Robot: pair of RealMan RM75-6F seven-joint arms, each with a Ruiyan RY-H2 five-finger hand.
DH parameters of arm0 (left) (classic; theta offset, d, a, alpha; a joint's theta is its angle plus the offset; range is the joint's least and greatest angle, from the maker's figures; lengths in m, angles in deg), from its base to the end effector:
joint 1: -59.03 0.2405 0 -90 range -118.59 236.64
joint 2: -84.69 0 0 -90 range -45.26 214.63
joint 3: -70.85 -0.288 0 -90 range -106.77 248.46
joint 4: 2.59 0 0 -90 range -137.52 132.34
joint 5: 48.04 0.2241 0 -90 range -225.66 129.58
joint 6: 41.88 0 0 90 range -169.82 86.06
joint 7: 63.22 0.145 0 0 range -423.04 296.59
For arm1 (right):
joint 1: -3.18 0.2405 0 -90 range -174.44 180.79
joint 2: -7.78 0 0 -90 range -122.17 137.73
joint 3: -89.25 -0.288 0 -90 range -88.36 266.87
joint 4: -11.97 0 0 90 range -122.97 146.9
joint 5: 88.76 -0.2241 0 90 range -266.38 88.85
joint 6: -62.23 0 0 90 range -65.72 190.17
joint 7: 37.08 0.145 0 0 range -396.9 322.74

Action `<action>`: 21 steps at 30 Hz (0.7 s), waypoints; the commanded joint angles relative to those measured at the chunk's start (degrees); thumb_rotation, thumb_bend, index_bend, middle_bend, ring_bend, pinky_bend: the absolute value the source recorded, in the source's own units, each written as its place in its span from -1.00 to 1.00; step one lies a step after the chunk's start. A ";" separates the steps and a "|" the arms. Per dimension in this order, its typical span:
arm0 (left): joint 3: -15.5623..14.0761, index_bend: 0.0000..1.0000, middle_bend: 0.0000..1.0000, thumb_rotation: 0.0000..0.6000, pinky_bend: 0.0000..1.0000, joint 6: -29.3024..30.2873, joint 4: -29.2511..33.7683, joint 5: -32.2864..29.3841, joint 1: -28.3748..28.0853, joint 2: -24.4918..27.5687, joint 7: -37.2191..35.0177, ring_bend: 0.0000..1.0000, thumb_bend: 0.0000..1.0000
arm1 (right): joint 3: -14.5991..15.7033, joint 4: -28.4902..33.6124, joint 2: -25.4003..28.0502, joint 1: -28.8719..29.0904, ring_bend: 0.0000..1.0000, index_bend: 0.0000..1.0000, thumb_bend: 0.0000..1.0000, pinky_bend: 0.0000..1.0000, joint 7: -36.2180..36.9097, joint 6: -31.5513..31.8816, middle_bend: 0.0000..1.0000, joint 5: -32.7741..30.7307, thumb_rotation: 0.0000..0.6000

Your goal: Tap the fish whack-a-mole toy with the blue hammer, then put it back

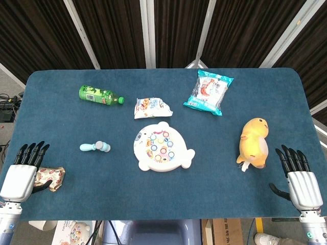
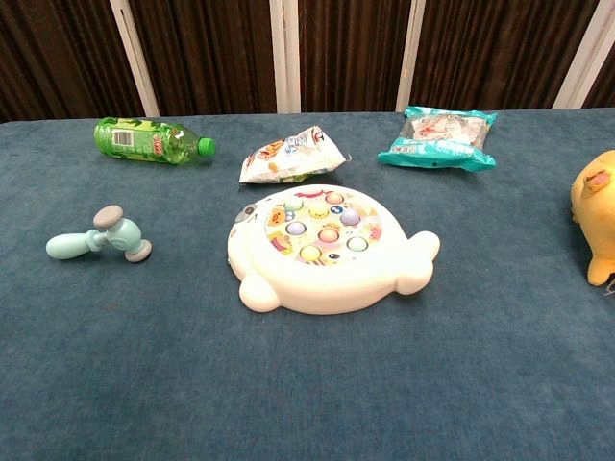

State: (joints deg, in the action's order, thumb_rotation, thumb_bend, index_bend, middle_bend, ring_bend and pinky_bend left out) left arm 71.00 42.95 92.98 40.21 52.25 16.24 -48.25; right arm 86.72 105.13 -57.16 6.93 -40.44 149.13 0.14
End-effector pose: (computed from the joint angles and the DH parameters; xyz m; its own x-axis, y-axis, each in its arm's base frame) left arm -0.3178 0.1838 0.1199 0.5180 0.0314 0.8548 0.8529 -0.0947 -0.5133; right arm -0.3363 -0.1772 0.1543 0.4256 0.0169 0.9047 -0.9037 -0.0431 0.4260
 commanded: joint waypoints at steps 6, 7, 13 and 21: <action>0.09 -1.00 -1.00 1.00 -1.00 -0.48 0.20 -0.32 -0.08 0.05 -0.25 -1.00 -1.00 | -0.03 0.32 0.19 -0.05 -1.00 -1.00 -0.62 -1.00 0.16 -0.49 -1.00 -0.38 1.00; 0.06 -1.00 -1.00 1.00 -1.00 -0.56 0.20 -0.31 -0.10 0.07 -0.19 -1.00 -1.00 | -0.04 0.35 0.19 -0.08 -1.00 -1.00 -0.62 -1.00 0.33 -0.40 -1.00 -0.32 1.00; 0.36 -1.00 -1.00 1.00 -1.00 -1.88 0.77 -1.13 -0.68 0.28 0.05 -1.00 -1.00 | -0.11 -0.08 0.00 -0.12 -1.00 -1.00 -0.62 -1.00 1.19 0.02 -1.00 0.08 1.00; 3.88 -0.98 -1.00 1.00 -0.97 -6.10 3.17 -5.04 -4.33 0.79 3.65 -1.00 -0.97 | -0.04 -0.16 -0.07 0.13 -1.00 -1.00 -0.62 -1.00 2.70 -0.30 -1.00 0.46 1.00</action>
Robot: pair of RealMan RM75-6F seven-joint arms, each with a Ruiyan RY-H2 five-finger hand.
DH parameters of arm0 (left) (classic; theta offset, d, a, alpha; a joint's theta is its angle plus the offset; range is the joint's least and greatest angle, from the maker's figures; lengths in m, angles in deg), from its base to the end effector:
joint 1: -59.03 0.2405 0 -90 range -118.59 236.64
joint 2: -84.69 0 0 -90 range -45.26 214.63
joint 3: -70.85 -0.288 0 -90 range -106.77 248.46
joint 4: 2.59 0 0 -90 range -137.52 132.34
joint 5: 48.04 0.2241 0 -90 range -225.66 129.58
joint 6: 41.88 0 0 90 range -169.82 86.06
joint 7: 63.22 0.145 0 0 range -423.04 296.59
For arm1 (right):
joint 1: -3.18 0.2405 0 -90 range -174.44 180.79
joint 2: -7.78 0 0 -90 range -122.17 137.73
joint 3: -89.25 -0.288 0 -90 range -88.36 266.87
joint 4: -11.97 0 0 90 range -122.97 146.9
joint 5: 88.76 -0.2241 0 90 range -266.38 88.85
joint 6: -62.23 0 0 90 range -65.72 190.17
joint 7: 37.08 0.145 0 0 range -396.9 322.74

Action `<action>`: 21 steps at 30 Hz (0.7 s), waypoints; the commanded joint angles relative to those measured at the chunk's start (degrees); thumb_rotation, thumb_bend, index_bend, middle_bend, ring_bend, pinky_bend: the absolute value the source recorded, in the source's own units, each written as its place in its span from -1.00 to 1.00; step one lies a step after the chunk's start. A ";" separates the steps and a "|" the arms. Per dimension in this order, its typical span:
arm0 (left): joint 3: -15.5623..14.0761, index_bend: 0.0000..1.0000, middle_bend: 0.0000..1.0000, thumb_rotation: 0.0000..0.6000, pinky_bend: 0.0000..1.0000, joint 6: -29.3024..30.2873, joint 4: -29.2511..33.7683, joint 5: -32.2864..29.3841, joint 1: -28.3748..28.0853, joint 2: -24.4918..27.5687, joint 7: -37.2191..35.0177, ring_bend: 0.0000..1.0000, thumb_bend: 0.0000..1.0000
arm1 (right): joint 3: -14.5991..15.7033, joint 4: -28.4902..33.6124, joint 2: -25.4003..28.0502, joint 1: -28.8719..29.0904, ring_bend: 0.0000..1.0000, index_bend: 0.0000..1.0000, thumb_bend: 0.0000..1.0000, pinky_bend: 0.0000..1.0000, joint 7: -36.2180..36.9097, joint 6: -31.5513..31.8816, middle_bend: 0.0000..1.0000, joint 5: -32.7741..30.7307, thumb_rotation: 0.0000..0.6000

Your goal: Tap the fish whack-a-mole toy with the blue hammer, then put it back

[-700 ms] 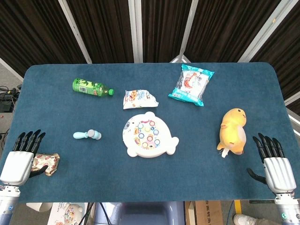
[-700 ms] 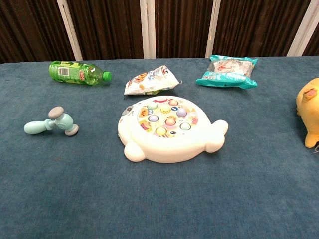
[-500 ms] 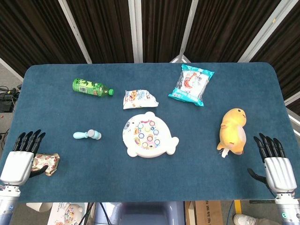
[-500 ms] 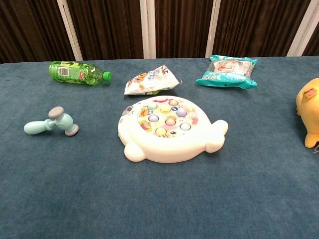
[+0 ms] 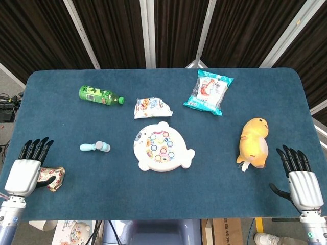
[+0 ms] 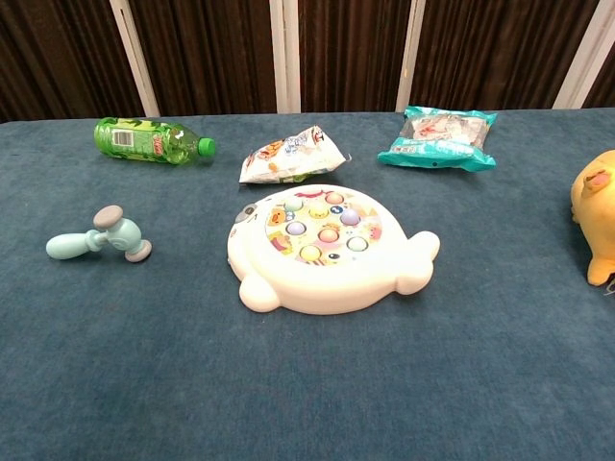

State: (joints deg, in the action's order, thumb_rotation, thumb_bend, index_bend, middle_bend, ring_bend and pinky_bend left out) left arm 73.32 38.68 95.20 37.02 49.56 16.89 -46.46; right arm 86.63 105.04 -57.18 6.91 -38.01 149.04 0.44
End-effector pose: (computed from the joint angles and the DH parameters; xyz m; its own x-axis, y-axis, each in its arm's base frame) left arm -0.3081 0.2065 0.1182 0.5189 0.0546 0.8531 0.8529 -0.0998 -0.5124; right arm -0.3359 -0.1774 0.1541 0.3883 0.0151 0.9214 -0.9201 -0.0486 0.3886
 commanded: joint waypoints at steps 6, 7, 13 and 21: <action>5.71 -0.55 -0.87 1.00 -0.83 -8.22 2.96 -9.70 -6.42 -1.39 6.15 -1.00 -0.82 | 0.10 0.03 -0.16 0.49 -1.00 -1.00 -0.62 -1.00 1.25 -0.73 -1.00 0.37 1.00; 6.60 -0.52 -0.84 1.00 -0.81 -9.53 3.20 -11.66 -7.53 -1.90 7.24 -0.99 -0.80 | 0.12 0.06 -0.20 0.57 -1.00 -1.00 -0.62 -1.00 1.39 -0.87 -1.00 0.39 1.00; 9.94 -0.27 -0.72 1.00 -0.78 -13.84 1.87 -20.19 -12.75 -5.64 13.56 -0.96 -0.68 | 0.13 0.19 -0.31 0.91 -1.00 -1.00 -0.63 -1.00 2.07 -1.61 -1.00 0.14 1.00; 10.72 -0.11 -0.69 1.00 -0.77 -16.20 -1.65 -28.08 -18.42 -11.55 22.07 -0.96 -0.51 | -0.06 0.44 -0.07 1.14 -1.00 -1.00 -0.62 -1.00 3.30 -2.36 -1.00 -0.70 1.00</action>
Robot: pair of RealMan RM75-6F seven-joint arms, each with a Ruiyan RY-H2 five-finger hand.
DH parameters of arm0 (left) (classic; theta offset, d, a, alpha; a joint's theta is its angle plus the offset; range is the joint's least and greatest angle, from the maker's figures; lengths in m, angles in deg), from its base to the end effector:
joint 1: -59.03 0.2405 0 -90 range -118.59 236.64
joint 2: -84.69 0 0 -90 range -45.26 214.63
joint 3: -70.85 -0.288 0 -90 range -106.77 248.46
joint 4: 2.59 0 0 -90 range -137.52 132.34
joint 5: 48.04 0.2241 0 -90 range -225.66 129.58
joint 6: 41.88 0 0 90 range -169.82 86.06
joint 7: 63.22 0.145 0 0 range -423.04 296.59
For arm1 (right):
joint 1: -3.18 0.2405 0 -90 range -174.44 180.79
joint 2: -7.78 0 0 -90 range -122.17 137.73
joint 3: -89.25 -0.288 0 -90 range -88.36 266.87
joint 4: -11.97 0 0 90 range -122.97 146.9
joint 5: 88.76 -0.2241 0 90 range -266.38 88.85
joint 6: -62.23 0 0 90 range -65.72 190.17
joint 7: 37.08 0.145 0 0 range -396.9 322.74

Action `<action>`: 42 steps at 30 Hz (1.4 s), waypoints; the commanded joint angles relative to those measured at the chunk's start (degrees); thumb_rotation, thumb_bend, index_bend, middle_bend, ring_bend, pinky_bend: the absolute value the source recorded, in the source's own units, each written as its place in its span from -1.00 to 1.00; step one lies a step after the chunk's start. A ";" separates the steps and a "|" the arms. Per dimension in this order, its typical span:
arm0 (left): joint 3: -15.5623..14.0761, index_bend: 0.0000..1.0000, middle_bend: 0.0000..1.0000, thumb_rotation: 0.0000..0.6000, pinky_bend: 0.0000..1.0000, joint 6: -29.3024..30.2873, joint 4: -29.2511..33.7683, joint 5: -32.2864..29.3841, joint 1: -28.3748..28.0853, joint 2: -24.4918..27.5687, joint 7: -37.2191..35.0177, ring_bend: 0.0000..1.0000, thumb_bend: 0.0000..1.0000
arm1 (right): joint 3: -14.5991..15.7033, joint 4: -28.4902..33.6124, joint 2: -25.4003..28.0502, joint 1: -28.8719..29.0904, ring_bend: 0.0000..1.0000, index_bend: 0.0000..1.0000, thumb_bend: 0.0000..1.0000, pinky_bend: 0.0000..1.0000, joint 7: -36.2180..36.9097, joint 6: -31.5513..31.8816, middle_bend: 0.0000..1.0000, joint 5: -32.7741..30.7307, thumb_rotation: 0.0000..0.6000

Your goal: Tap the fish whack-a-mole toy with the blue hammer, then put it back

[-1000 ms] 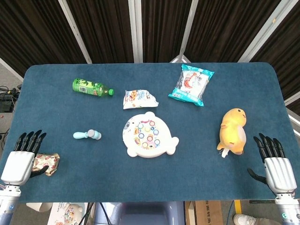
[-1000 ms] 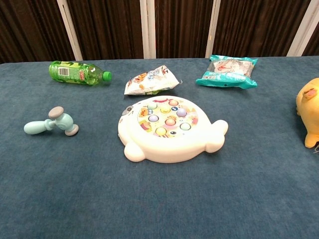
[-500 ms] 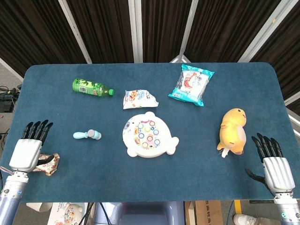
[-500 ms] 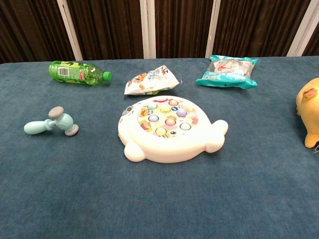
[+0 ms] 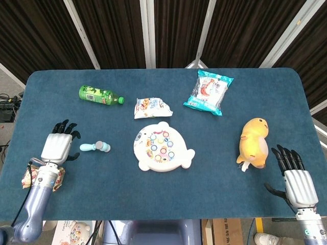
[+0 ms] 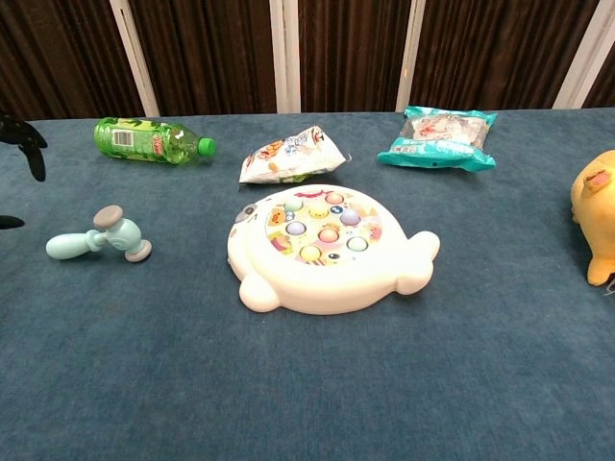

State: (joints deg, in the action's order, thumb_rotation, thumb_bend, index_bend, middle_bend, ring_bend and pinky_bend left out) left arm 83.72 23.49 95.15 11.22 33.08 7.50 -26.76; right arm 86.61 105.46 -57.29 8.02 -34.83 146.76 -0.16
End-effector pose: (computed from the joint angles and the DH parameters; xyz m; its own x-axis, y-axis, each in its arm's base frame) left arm -0.2523 0.3177 0.0586 0.5620 0.1774 0.8079 0.8265 -0.0820 -0.5569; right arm -0.3342 -0.1839 0.1480 0.3292 -0.0208 0.9440 -0.9431 -0.0562 0.3276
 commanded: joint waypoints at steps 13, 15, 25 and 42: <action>-0.58 -0.07 -0.69 1.00 -0.77 -2.00 -6.78 -8.88 -6.53 -8.87 6.81 -0.96 -0.28 | -0.14 0.59 0.78 -0.10 -1.00 -1.00 -0.62 -1.00 2.09 -0.55 -1.00 -1.14 1.00; -0.79 -0.07 -0.68 1.00 -0.77 -1.93 -7.23 -9.21 -6.89 -9.35 6.88 -0.96 -0.28 | -0.16 0.60 0.84 -0.12 -1.00 -1.00 -0.62 -1.00 2.17 -0.57 -1.00 -1.25 1.00; -1.82 -0.02 -0.67 1.00 -0.77 -1.66 -9.46 -10.28 -8.15 -11.48 6.35 -0.96 -0.25 | -0.07 0.76 0.95 -0.14 -1.00 -1.00 -0.62 -1.00 2.44 -0.57 -1.00 -1.11 1.00; -3.01 -0.02 -0.67 1.00 -0.77 -1.04 -11.23 -11.09 -9.43 -13.48 5.87 -0.96 -0.21 | -0.02 0.99 1.04 -0.11 -1.00 -1.00 -0.62 -1.00 2.60 -0.78 -1.00 -1.25 1.00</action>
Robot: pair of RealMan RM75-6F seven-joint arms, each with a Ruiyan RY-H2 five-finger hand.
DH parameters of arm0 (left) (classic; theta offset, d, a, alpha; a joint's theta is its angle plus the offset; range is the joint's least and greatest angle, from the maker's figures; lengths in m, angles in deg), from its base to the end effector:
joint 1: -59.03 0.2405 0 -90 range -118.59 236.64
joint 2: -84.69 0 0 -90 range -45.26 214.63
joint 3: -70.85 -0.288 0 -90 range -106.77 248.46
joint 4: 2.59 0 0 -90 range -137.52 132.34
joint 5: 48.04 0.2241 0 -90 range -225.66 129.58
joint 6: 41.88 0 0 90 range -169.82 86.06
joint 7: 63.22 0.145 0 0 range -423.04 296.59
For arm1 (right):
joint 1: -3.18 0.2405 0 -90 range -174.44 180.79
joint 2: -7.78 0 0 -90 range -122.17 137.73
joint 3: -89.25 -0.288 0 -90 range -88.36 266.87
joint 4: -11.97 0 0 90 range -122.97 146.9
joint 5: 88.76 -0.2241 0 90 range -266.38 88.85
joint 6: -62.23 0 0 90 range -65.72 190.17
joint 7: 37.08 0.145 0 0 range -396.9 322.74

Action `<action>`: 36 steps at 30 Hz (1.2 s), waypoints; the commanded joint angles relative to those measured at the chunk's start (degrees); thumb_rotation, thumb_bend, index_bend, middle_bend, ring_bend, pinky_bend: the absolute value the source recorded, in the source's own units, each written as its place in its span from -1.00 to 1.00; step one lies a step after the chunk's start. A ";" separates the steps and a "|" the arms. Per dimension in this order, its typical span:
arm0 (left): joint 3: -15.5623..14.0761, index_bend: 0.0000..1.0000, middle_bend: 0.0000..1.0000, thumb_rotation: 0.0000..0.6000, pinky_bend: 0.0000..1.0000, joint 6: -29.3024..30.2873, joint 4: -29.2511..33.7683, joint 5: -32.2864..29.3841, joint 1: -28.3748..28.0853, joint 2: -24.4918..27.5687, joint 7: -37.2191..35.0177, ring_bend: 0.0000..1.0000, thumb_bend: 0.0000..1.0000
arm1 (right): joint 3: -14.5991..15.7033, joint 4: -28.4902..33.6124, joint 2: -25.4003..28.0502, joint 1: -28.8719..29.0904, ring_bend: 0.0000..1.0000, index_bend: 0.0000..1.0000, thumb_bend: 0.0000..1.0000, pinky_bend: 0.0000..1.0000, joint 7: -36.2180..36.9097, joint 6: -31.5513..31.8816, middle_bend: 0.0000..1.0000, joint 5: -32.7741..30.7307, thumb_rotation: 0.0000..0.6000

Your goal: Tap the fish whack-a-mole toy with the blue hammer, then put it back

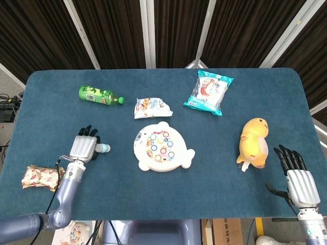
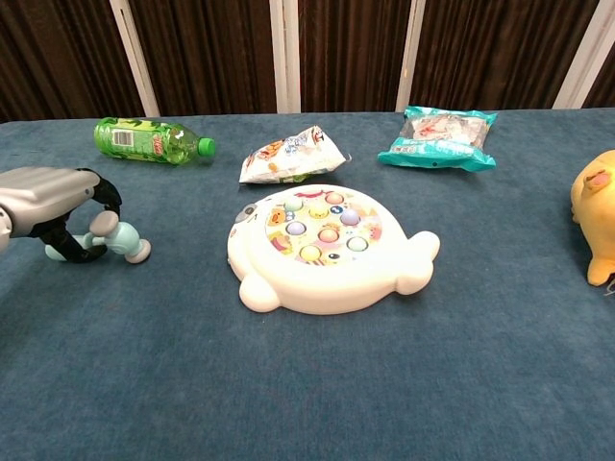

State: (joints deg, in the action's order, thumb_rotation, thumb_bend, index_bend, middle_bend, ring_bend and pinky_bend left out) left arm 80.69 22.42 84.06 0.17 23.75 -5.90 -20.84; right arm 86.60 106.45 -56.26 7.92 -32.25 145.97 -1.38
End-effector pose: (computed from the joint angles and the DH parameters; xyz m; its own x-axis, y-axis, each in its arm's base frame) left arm -0.2343 0.3423 -0.0241 0.5886 0.2784 0.7590 0.8038 -0.1016 -0.5861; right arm -0.3359 -0.1833 0.1520 0.2854 -0.0358 0.9577 -0.9582 -0.0321 0.2843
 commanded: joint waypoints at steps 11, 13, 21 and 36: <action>-0.08 -0.02 -0.66 1.00 -0.77 0.26 -0.93 -0.73 -0.73 -0.56 -0.46 -0.94 -0.21 | 0.04 0.20 0.12 -0.08 -1.00 -1.00 -0.62 -1.00 0.17 -0.06 -1.00 -0.15 1.00; -0.27 -0.02 -0.66 1.00 -0.77 0.30 -1.06 -0.74 -0.81 -0.58 -0.36 -0.94 -0.21 | 0.04 0.22 0.12 -0.07 -1.00 -1.00 -0.62 -1.00 0.18 -0.03 -1.00 -0.11 1.00; -0.66 -0.02 -0.65 1.00 -0.77 0.45 -1.09 -1.14 -0.96 -0.57 -0.44 -0.94 -0.15 | 0.05 0.23 0.09 -0.08 -1.00 -1.00 -0.62 -1.00 0.21 -0.01 -1.00 -0.07 1.00; -1.29 0.13 -0.33 1.00 -0.20 0.93 -1.53 -0.61 -1.02 -0.95 -1.37 -0.49 0.15 | 0.09 0.30 0.08 -0.19 -1.00 -1.00 -0.62 -1.00 0.24 0.32 -1.00 0.21 1.00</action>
State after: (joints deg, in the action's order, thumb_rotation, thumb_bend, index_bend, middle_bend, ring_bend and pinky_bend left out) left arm 79.44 23.22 82.61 -0.74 22.65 -6.79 -21.79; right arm 86.69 106.75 -56.18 7.73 -32.01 146.29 -1.17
